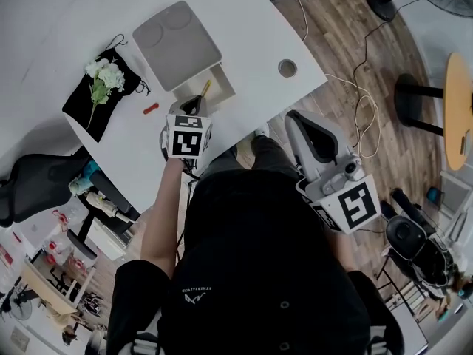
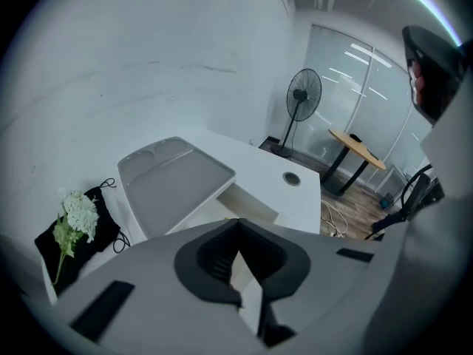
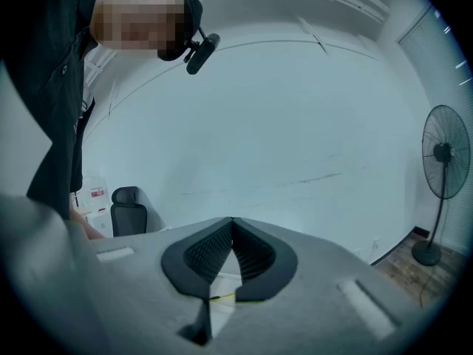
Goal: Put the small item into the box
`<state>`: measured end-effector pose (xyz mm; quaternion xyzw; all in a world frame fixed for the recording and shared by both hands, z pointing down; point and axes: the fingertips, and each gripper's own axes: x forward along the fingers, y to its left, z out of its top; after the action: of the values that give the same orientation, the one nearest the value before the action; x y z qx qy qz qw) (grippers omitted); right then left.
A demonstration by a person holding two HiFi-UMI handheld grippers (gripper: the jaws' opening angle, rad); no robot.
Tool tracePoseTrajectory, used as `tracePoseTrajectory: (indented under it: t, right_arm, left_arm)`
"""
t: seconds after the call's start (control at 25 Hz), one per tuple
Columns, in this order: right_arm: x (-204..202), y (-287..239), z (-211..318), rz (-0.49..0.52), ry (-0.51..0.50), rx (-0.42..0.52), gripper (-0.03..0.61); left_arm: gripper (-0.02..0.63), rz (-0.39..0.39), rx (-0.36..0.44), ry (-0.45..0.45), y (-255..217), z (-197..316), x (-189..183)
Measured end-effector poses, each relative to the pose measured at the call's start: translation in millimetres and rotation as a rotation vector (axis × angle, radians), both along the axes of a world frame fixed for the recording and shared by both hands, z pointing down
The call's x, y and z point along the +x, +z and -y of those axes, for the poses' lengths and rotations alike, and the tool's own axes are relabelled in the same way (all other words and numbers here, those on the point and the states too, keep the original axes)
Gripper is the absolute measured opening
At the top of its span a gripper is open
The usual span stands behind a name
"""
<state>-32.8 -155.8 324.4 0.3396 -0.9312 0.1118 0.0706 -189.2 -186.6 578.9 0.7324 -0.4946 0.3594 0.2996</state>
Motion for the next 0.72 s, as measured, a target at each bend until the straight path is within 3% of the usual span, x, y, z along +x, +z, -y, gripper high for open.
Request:
tracePoseTrajectory:
  t: [0.32, 0.72]
  right_arm:
    - [18.0, 3.5, 5.9, 0.026, -0.133, -0.026, 0.002]
    - [43.3, 19.2, 4.2, -0.019, -0.275, -0.014, 0.002]
  left_arm:
    - [0.005, -0.021, 0.16, -0.042, -64.2, -13.7, 44.7]
    - [0.005, -0.144, 0.388, -0.192, -154.8, -47.7, 69.5]
